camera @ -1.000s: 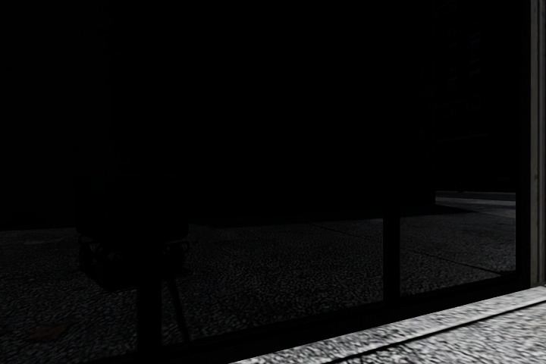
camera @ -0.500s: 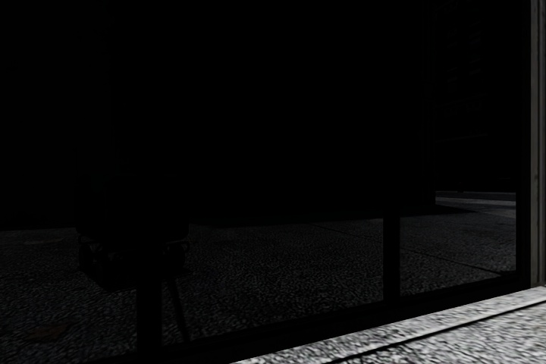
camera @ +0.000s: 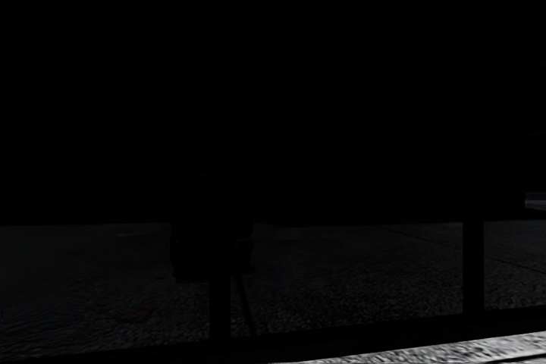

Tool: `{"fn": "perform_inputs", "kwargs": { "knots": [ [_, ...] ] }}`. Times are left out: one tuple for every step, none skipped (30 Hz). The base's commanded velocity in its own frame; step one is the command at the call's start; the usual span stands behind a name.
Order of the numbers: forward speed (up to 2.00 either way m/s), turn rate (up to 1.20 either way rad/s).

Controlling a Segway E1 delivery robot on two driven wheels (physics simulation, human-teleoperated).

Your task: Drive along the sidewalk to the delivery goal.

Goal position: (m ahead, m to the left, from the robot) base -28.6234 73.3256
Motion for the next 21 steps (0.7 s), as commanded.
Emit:
{"fn": "perform_inputs", "kwargs": {
  "knots": [
    [0.00, 1.20],
    [0.00, 1.20],
    [0.00, 1.20],
    [0.00, 1.20],
    [0.00, 1.20],
    [0.00, 1.20],
    [0.00, 1.20],
    [0.00, 1.20],
    [0.00, 1.20],
    [0.00, 1.20],
    [0.00, 1.20],
    [0.00, 1.20],
    [0.00, 1.20],
    [0.00, 1.20],
    [0.00, 1.20],
    [0.00, 1.20],
    [0.00, 1.20],
    [0.00, 1.20],
    [0.00, 1.20],
    [0.00, 1.20],
    [0.00, 1.20]
  ]
}}
